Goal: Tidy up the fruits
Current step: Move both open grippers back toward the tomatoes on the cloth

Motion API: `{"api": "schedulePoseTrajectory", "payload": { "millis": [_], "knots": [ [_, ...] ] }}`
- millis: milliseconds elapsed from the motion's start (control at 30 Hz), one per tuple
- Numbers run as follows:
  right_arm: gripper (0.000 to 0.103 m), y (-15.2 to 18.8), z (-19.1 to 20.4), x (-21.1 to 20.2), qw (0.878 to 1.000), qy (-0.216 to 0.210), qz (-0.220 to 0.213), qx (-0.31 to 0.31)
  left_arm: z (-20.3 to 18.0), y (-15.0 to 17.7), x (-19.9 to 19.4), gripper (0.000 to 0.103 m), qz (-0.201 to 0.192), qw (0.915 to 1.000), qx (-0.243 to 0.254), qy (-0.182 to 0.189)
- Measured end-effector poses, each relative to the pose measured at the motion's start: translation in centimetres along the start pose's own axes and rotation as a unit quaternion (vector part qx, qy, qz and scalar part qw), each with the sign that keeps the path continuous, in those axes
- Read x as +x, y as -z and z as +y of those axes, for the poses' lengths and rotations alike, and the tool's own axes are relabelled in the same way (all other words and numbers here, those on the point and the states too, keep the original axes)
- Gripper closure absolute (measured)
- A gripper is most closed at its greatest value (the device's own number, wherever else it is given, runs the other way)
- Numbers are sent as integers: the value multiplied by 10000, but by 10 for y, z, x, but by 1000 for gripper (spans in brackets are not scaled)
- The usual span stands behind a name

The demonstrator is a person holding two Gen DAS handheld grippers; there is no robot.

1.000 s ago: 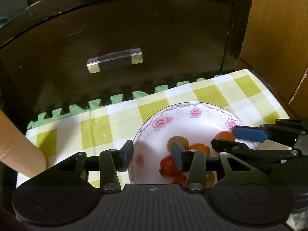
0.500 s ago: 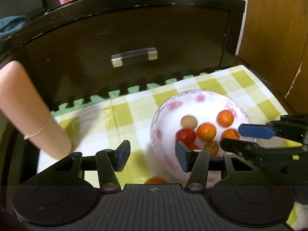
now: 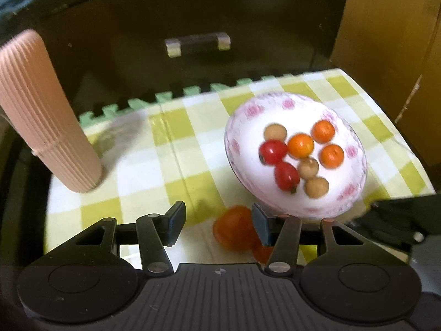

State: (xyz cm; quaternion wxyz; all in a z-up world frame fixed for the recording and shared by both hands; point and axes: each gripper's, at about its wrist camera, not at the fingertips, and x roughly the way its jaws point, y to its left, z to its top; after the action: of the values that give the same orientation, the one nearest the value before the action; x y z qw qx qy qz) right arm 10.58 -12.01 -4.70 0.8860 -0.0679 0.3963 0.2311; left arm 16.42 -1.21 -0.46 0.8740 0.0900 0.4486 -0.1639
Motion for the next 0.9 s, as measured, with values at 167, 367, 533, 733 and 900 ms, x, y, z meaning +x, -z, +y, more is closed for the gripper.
{"api": "schedulePoseTrajectory", "payload": {
  "millis": [167,367,533,733,900],
  "knots": [
    [69,1,0,20,9999,-122,98,2,6,4,9,39,104,9996,-3,261],
    [69,-2,7,32,9999,-129,-49,-102,9,4,11,38,78,9992,-34,389],
    [76,1,6,28,9999,15,-49,-116,7,4,12,38,76,9989,64,448],
    [77,12,-5,10,9998,38,184,-13,0,8,16,38,168,9978,268,576],
    [77,19,-8,-4,9997,114,237,11,-15,10,25,41,233,9971,515,515]
  ]
}}
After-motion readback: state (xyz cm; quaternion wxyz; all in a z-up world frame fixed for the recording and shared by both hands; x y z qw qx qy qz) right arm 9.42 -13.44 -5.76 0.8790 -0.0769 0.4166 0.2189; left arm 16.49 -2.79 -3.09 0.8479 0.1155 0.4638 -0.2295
